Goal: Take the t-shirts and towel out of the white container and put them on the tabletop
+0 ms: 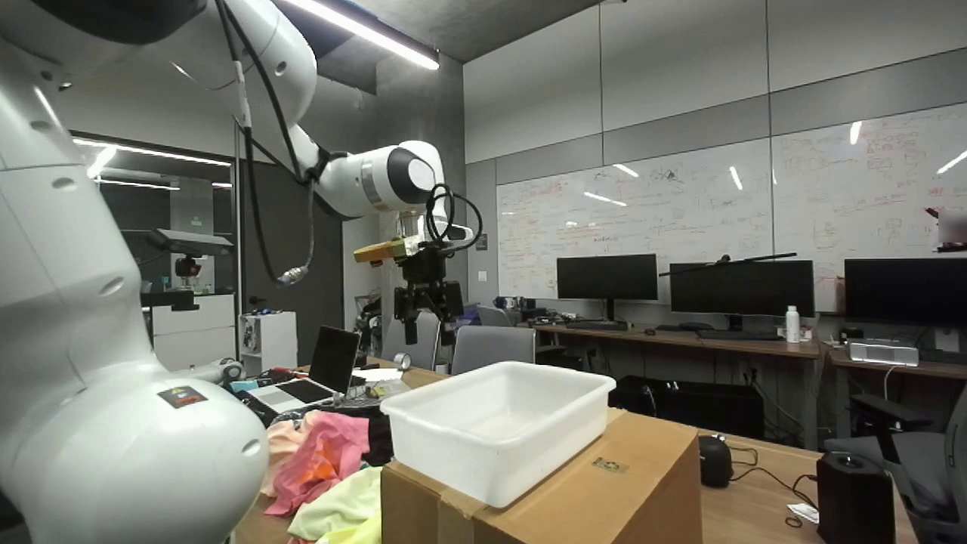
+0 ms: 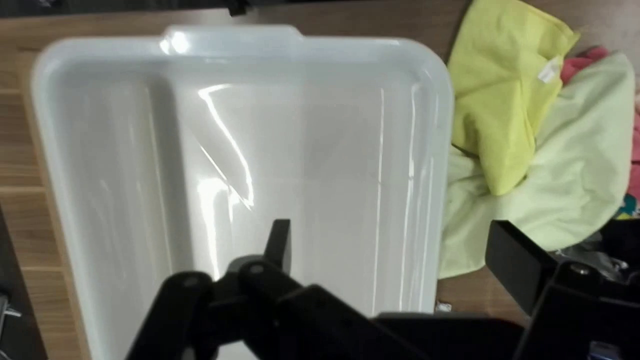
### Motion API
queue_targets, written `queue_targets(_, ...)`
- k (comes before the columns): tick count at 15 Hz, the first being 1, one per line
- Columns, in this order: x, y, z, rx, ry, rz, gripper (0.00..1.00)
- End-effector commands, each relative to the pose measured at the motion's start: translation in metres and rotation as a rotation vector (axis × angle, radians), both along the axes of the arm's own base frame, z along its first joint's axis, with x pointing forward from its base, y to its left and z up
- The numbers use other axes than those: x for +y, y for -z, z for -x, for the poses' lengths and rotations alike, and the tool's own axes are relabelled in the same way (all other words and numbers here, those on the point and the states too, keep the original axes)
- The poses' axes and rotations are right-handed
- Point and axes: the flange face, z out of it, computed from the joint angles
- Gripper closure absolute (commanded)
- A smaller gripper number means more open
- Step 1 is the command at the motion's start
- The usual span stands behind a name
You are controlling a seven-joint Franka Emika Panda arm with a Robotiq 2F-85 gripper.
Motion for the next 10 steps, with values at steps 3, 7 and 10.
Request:
queue_targets(3,-0.019,-0.042,0.063,0.196,-0.051,0.090,0.00)
queue_targets(7,-0.026,-0.066,0.088,0.104,-0.052,0.101,0.00)
queue_targets(10,-0.029,-0.079,0.095,-0.038,-0.022,0.076,0.00)
